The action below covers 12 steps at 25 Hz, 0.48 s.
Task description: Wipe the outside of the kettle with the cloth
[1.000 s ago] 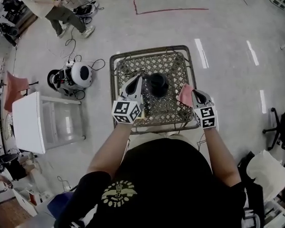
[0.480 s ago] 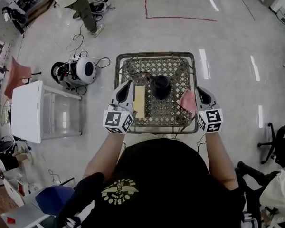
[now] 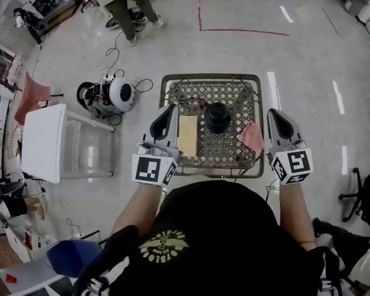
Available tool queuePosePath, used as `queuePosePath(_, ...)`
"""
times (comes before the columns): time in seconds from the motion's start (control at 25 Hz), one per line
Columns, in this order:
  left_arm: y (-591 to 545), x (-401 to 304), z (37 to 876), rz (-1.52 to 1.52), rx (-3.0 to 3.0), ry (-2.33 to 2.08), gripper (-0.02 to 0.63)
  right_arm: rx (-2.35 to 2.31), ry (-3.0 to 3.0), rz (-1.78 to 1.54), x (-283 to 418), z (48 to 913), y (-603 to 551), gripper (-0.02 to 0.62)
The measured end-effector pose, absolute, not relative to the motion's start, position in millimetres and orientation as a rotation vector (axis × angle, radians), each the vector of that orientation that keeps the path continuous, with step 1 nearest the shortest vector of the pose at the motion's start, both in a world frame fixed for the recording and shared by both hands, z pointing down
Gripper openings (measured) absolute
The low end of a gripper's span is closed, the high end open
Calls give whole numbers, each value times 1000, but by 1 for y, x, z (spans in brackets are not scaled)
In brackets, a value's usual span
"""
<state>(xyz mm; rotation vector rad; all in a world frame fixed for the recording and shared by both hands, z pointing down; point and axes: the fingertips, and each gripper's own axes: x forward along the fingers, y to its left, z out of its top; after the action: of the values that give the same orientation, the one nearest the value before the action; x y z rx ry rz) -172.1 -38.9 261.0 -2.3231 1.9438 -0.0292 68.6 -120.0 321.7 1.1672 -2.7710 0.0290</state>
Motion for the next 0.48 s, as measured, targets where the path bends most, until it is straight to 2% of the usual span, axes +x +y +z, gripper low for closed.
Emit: queuePosePath(0.48, -16, -176, 226, -103, -2222, 1980, 5, 1127, -2841, -105, 69, 262, -98, 11)
